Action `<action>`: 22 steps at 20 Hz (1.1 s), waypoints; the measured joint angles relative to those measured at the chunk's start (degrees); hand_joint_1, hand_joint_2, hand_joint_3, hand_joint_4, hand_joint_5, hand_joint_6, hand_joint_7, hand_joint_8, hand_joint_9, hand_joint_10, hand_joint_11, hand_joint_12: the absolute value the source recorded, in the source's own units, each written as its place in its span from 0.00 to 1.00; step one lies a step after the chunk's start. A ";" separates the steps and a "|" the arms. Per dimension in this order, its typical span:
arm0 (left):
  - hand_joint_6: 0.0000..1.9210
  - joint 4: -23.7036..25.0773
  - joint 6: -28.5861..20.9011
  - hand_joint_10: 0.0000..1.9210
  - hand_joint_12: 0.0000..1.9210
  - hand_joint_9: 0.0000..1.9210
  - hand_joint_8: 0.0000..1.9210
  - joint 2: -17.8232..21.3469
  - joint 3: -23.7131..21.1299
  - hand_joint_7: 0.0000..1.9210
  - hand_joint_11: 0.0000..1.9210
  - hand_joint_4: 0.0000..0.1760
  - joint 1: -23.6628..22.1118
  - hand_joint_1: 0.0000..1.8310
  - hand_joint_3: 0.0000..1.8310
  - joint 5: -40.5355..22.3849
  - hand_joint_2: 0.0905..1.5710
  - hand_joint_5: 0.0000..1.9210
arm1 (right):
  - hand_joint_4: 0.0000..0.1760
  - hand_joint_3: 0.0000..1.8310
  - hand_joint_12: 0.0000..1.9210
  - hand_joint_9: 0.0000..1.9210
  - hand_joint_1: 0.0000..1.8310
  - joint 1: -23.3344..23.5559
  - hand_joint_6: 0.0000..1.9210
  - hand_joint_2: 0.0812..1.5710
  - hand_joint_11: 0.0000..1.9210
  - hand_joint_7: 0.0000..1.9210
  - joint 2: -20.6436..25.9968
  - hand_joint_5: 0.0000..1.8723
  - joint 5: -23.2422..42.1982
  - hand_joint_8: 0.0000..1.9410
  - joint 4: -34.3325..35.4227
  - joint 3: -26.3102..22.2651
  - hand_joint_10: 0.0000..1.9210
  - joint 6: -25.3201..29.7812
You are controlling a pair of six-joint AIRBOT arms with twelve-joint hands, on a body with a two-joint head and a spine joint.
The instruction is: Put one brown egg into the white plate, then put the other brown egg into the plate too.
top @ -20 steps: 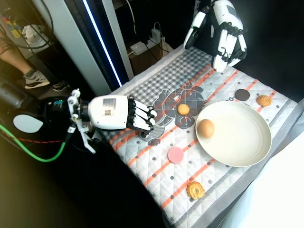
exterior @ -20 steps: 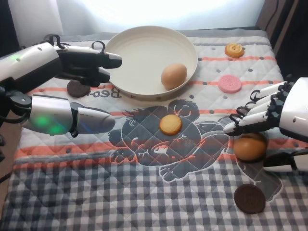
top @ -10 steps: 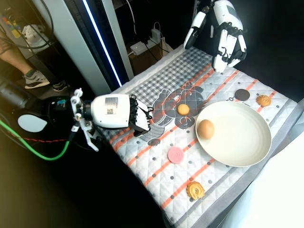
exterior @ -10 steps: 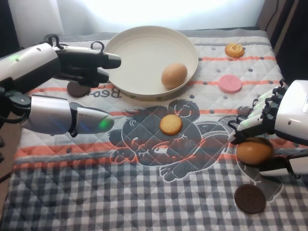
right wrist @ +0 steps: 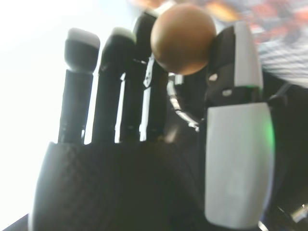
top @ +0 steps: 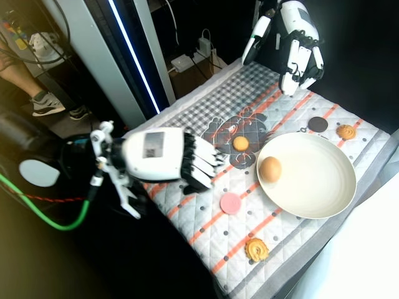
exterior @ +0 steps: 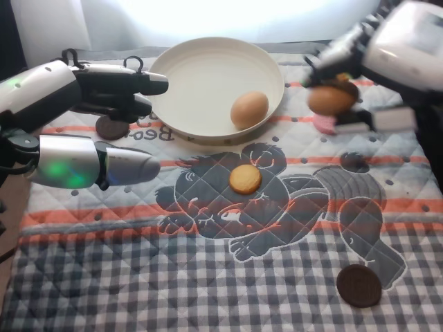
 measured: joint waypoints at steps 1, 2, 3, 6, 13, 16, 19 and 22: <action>0.00 -0.09 0.00 0.04 0.70 0.35 0.00 0.02 0.00 0.34 0.00 0.56 0.04 0.34 0.00 -0.28 0.57 0.21 | 0.00 0.00 0.70 0.55 0.70 1.73 0.30 0.67 0.48 0.57 -1.92 0.58 -1.51 0.54 -0.24 1.84 0.53 0.02; 0.00 -0.07 0.00 0.04 0.70 0.35 0.00 0.02 0.00 0.34 0.00 0.62 0.04 0.34 0.00 -0.57 0.57 0.20 | 0.00 0.00 0.62 0.56 0.69 4.22 0.43 0.66 0.48 0.60 -4.63 0.54 -3.54 0.41 -0.72 4.33 0.42 0.13; 0.00 0.13 0.02 0.04 0.70 0.34 0.00 0.02 0.17 0.33 0.00 0.58 0.04 0.33 0.00 -0.57 0.57 0.18 | 0.00 0.00 0.57 0.59 0.69 6.69 0.43 0.65 0.24 0.66 -7.34 0.55 -5.60 0.30 -1.31 7.08 0.33 0.11; 0.00 0.17 0.00 0.13 0.74 0.31 0.00 0.02 0.26 0.33 0.00 0.48 0.04 0.33 0.00 -1.29 0.58 0.20 | 0.00 0.00 0.76 0.66 0.70 12.35 0.35 0.65 0.58 0.64 -14.43 0.57 -10.54 0.40 -2.40 13.90 0.48 0.02; 0.00 -0.28 0.00 0.44 0.74 0.17 0.00 -0.66 1.03 0.34 0.00 0.55 0.02 0.35 0.00 -3.80 0.56 0.21 | 0.25 0.00 0.55 0.29 0.20 14.03 0.00 0.61 0.11 0.25 -18.36 0.15 -16.00 0.00 -2.36 17.81 0.01 0.09; 0.00 -2.16 0.00 0.40 0.76 0.16 0.00 -0.81 1.07 0.31 0.00 0.56 0.17 0.35 0.00 -5.60 0.56 0.20 | 0.54 0.00 0.46 0.19 0.04 14.08 0.00 0.64 0.09 0.15 -18.18 0.04 -16.26 0.00 -2.05 16.98 0.00 0.00; 0.00 -4.42 0.02 0.34 0.77 0.18 0.00 -0.81 0.87 0.31 0.00 0.36 1.62 0.35 0.00 -9.55 0.57 0.20 | 0.75 0.00 0.49 0.16 0.02 14.08 0.00 0.67 0.00 0.14 -15.89 0.03 -14.84 0.00 -1.99 13.31 0.00 0.04; 0.00 -5.75 0.00 0.25 0.68 0.22 0.00 -0.81 0.46 0.32 0.00 0.67 1.88 0.38 0.00 -12.59 0.54 0.21 | 0.86 0.00 0.34 0.15 0.02 13.25 0.00 0.64 0.00 0.16 -10.95 0.07 -9.55 0.00 3.21 10.73 0.00 -0.11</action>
